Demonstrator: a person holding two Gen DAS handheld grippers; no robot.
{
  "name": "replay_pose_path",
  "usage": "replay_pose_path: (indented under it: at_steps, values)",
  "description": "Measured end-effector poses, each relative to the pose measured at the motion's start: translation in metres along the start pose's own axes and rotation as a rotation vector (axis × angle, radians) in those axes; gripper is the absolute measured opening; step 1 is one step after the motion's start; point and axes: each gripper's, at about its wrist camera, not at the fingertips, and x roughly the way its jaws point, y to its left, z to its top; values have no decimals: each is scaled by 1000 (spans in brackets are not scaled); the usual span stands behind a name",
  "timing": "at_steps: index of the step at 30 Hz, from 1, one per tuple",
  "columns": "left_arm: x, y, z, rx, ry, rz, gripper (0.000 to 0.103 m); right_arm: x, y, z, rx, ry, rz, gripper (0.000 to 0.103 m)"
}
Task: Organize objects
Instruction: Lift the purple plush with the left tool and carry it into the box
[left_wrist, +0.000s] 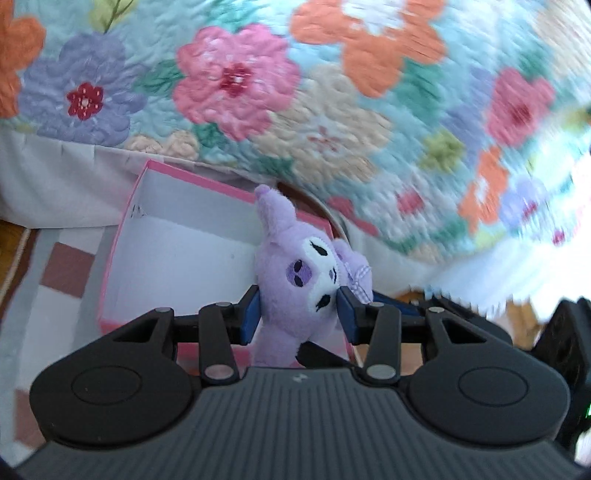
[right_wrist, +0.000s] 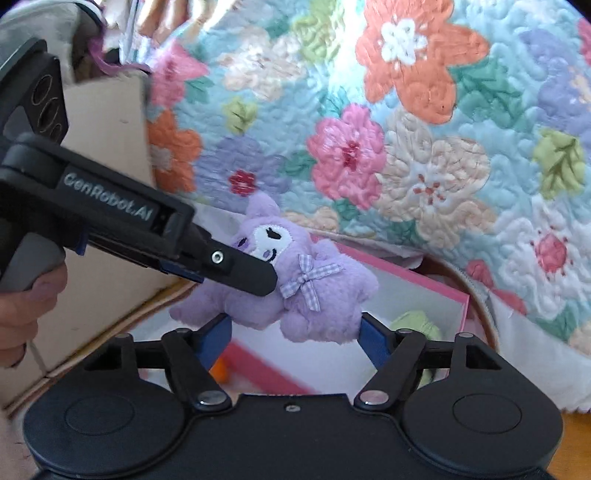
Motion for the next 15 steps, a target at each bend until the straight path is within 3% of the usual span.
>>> replay_pose_path:
  at_steps: [3, 8, 12, 15]
  values:
    - [38, 19, 14, -57, 4, 5, 42, 37, -21, 5, -30, 31, -42, 74]
    - [98, 56, 30, -167, 71, 36, 41, 94, -58, 0, 97, 130, 6, 67]
    - [134, 77, 34, -235, 134, 62, 41, 129, -70, -5, 166, 201, 11, 67]
    - [154, 80, 35, -235, 165, 108, 41, 152, -70, -7, 144, 253, -14, 66]
